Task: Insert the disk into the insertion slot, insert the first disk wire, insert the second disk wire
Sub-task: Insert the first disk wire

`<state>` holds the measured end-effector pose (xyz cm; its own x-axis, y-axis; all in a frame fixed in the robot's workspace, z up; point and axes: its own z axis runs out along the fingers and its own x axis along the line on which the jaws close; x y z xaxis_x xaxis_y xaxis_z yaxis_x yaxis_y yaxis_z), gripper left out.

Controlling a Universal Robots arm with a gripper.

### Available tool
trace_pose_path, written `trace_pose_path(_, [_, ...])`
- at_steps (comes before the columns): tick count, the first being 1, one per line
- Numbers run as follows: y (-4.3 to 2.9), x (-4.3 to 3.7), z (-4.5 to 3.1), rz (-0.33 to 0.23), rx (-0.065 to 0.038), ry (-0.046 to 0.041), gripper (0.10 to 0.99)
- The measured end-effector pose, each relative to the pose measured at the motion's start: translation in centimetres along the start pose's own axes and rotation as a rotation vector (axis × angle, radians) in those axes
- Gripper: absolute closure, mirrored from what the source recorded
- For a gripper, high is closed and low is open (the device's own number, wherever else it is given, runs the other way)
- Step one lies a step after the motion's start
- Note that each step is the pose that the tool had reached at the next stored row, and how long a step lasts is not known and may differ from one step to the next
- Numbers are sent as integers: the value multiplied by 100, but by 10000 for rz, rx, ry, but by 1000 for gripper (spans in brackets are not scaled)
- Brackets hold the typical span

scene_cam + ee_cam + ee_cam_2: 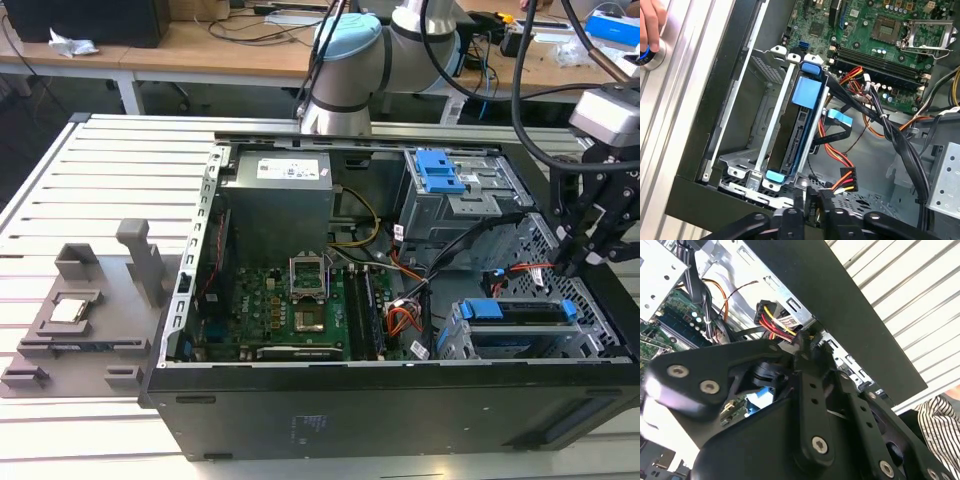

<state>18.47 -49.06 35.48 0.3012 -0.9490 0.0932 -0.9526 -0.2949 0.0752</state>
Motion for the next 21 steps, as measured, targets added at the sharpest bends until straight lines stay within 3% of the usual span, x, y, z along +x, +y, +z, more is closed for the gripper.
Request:
trace_pose_path(2, [0,0,-1,0,0,1,914])
trace_pose_path(9, [4,-2,-20,-1,6,-10,914])
trace_pose_path(13, [85,20,-42,1,34,-2,914])
trace_pose_path(21, [341,316,9,4,51,-16,914])
